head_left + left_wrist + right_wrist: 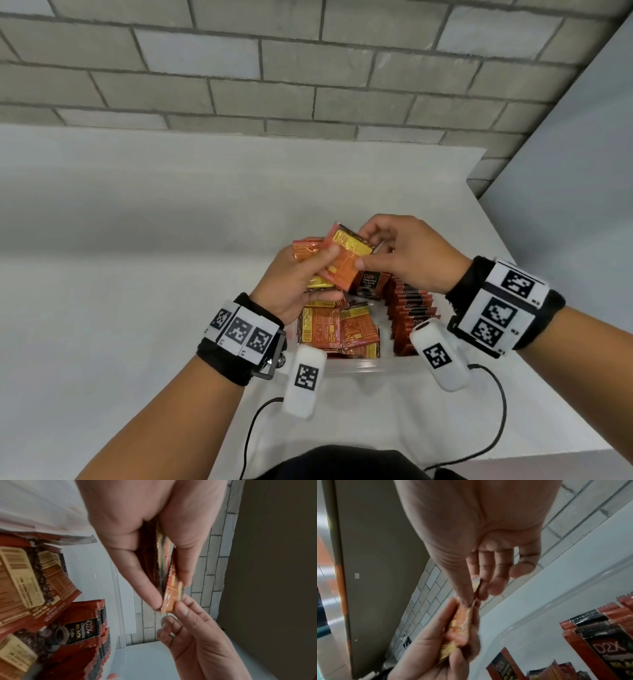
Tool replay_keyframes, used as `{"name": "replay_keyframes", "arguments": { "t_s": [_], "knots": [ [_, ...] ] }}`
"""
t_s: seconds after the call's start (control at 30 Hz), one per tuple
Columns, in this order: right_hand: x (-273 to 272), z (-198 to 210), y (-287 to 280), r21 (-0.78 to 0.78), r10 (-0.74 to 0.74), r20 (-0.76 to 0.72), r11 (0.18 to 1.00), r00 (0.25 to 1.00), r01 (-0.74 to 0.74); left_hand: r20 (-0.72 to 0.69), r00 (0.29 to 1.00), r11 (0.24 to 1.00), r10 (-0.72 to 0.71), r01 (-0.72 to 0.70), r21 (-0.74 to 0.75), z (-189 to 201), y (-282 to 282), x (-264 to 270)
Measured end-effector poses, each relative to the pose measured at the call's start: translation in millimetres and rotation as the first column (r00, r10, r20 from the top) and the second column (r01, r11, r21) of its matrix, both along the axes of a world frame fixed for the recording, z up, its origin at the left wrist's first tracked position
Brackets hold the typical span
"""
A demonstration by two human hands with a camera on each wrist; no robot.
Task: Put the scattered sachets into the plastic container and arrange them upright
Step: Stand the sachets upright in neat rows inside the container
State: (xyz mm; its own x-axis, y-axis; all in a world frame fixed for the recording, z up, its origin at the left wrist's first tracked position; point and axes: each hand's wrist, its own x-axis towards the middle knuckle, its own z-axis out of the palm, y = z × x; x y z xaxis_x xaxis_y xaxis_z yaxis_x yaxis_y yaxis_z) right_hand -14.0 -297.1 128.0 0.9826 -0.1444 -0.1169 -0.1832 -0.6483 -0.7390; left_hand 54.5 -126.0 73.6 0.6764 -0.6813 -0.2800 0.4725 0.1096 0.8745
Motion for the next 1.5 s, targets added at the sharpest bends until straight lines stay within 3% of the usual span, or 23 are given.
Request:
{"name": "replay_keyframes", "arguments": {
  "t_s": [0.1,0.2,0.27,0.37,0.53,0.73,0.93,1.07,1.5],
  "knots": [
    [-1,-1,2,-0.055,-0.085,0.216,0.994,0.973,0.099,-0.168,0.984,0.994,0.061,-0.076,-0.083,2,4,2],
    [-4,-6,10,-0.23,0.045,0.334,0.973,0.941,0.035,-0.214,0.972,0.98,0.093,-0.127,-0.154,5,6,3],
    [-6,-12,15,-0.317,0.156,0.254,0.946,0.955,-0.07,-0.144,0.979,0.977,0.142,-0.163,-0.14,3,5,3],
    [-9,-12,14,-0.327,0.207,0.116,0.931,0.972,-0.159,-0.029,0.984,0.98,0.176,-0.178,-0.086,0,6,4],
    [-3,-3,4,-0.306,0.145,0.207,0.949,0.968,-0.077,0.053,0.992,0.994,0.111,-0.112,0.001,-5,4,3],
    [6,4,-1,-0.256,0.161,-0.038,0.952,0.986,-0.165,0.116,0.99,0.995,0.082,-0.087,0.039,-6,-1,1],
    [9,-13,-21,-0.434,0.077,-0.275,0.88,0.958,-0.195,-0.116,0.961,0.968,0.249,-0.25,0.012,-15,9,18],
    [17,-31,-23,-0.56,0.036,-0.368,0.789,0.929,-0.252,-0.13,0.964,0.972,0.233,-0.235,0.0,-18,8,19],
    [33,-51,-14,-0.682,0.035,-0.483,0.611,0.875,-0.401,-0.163,0.959,0.971,0.232,-0.238,-0.018,-18,10,19]
  ]
}}
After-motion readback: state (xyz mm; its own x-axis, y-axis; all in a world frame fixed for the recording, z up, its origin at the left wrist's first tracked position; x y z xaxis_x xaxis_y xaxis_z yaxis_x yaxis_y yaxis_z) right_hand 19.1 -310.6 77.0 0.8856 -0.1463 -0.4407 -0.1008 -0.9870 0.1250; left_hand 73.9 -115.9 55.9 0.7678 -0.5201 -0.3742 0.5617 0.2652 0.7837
